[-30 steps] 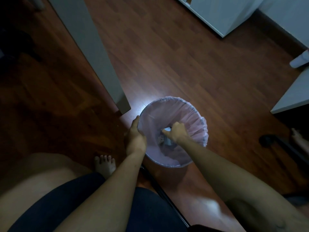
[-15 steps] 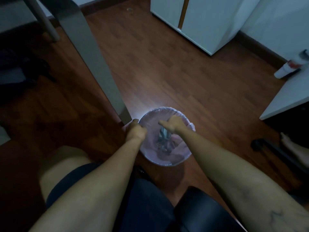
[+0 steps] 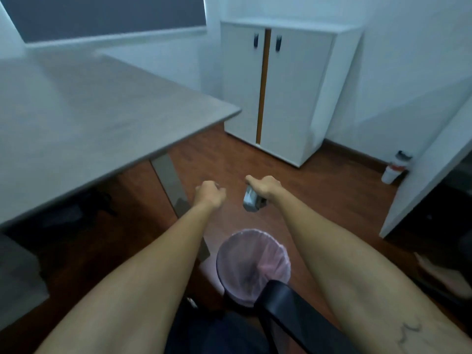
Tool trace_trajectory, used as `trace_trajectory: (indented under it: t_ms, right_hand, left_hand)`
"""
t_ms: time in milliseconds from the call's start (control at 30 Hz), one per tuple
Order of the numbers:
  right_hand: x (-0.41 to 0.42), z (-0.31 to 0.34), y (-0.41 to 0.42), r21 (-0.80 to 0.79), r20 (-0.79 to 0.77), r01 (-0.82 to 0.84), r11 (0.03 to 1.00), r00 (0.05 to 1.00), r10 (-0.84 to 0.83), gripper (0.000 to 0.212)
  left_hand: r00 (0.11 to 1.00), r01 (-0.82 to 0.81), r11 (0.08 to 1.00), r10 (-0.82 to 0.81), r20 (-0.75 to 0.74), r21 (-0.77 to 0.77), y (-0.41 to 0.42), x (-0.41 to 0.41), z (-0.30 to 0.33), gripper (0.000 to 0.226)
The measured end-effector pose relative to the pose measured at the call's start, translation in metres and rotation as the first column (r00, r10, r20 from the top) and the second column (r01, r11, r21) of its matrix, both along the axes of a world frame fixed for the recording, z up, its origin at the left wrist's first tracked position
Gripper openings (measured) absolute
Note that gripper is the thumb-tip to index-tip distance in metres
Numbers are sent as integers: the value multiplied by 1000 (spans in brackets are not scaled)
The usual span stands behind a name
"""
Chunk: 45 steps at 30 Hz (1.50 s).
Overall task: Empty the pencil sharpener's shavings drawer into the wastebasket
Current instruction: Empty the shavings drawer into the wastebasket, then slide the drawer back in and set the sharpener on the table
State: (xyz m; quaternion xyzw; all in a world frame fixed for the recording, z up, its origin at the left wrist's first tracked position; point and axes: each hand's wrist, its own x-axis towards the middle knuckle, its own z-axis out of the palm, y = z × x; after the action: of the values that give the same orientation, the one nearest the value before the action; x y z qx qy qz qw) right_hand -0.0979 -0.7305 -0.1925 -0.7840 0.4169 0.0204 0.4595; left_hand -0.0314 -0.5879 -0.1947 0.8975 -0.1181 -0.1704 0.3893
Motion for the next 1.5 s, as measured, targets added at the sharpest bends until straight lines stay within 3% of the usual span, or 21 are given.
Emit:
trace_trajectory:
  t_ms: [200, 367, 467, 567, 633, 733, 933, 1167, 1333, 1500]
  right_hand:
    - [7, 104, 20, 3, 212, 24, 1000, 977, -24, 71]
    - [20, 172, 65, 22, 347, -33, 999, 938, 23, 64]
    - [42, 199, 91, 8, 371, -100, 995, 924, 89, 85]
    - [59, 227, 136, -12, 438, -188, 982, 882, 174, 51]
    - [70, 239, 166, 3, 463, -223, 975, 864, 197, 41]
    - [94, 241, 208, 9, 477, -313, 950, 836, 271, 54]
    - [119, 238, 288, 20, 523, -437, 899, 771, 363, 47]
    - [142, 212, 347, 136, 585, -456, 879, 754, 300, 32]
    - [158, 195, 365, 268, 602, -472, 840, 763, 237, 41]
    - [172, 181, 369, 359, 598, -502, 787, 771, 219, 30]
  left_hand:
    - [983, 34, 996, -18, 183, -88, 35, 0, 100, 32]
    - [960, 12, 989, 31, 279, -149, 84, 8, 169, 28]
    - [951, -39, 975, 103, 291, -219, 123, 15, 204, 30]
    - [924, -102, 967, 179, 339, -232, 172, 22, 230, 29]
    - [892, -151, 963, 229, 389, -223, 207, 27, 240, 23]
    - [824, -277, 936, 348, 447, -218, 261, 34, 245, 21]
    - [657, -488, 842, 527, 539, -229, 350, 40, 232, 51]
    - [657, -617, 766, 628, 417, -183, 399, 41, 183, 78]
    - [653, -619, 727, 687, 319, -298, 410, 46, 157, 72]
    - [605, -610, 690, 723, 333, -389, 410, 56, 147, 59]
